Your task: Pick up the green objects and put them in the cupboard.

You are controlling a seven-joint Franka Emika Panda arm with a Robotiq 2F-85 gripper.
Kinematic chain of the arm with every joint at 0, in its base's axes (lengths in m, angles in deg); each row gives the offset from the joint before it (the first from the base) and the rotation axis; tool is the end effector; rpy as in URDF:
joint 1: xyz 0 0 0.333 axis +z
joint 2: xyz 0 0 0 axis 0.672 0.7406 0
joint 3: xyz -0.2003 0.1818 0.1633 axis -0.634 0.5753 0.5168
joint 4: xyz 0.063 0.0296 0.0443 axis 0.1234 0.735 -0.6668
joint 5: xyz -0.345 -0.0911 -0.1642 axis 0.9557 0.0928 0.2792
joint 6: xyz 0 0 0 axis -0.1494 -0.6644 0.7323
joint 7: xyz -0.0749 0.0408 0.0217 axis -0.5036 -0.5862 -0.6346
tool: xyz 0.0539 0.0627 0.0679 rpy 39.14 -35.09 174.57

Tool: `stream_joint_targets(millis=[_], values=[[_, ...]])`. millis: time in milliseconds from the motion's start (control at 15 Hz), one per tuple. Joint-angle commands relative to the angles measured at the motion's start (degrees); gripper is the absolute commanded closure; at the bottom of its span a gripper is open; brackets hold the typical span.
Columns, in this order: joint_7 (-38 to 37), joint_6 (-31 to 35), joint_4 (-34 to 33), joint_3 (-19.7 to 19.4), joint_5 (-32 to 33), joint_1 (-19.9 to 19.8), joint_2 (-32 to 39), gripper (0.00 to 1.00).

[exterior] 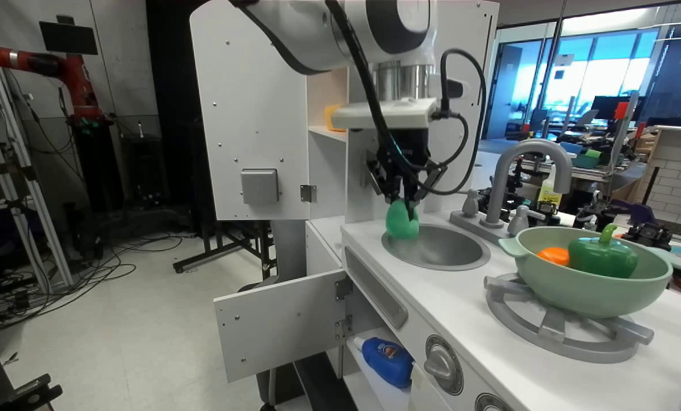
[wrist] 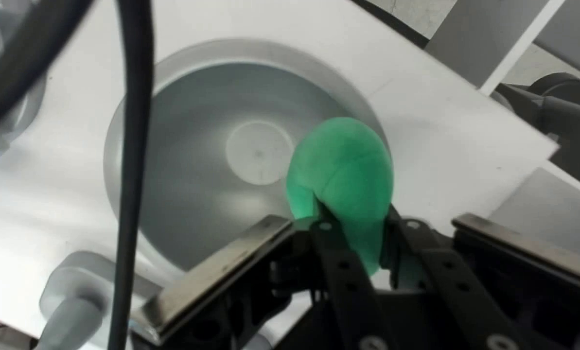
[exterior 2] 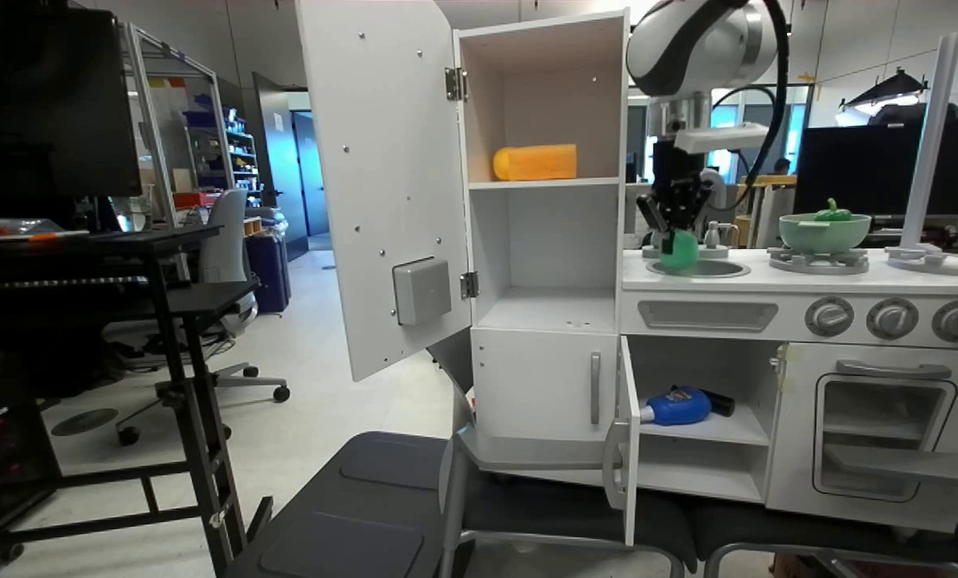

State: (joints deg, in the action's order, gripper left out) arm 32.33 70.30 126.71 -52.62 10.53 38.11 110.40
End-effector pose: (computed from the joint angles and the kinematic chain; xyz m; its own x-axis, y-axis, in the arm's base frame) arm 0.7744 -0.0739 0.2929 0.9993 -0.0010 0.0368 -0.0046 -0.9950 0.0996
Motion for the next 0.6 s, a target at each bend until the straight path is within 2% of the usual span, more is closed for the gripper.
stream_joint_targets(millis=[0,133,267,333,467,533], values=[[6.78,-3.54,8.11,2.25,-2.0,-0.93,-10.98,0.95],[10.2,-5.44,12.07,3.13,-2.52,-0.97,-16.52,0.95],[15.46,-11.54,11.17,3.86,-3.37,-2.13,-20.76,0.95],[18.33,-12.6,14.03,4.01,-4.09,-2.99,-23.96,0.95],[21.83,-18.08,15.22,4.32,-4.91,-2.34,-28.85,0.95],[23.33,-18.42,18.68,4.62,-5.53,-2.02,-31.66,0.95]])
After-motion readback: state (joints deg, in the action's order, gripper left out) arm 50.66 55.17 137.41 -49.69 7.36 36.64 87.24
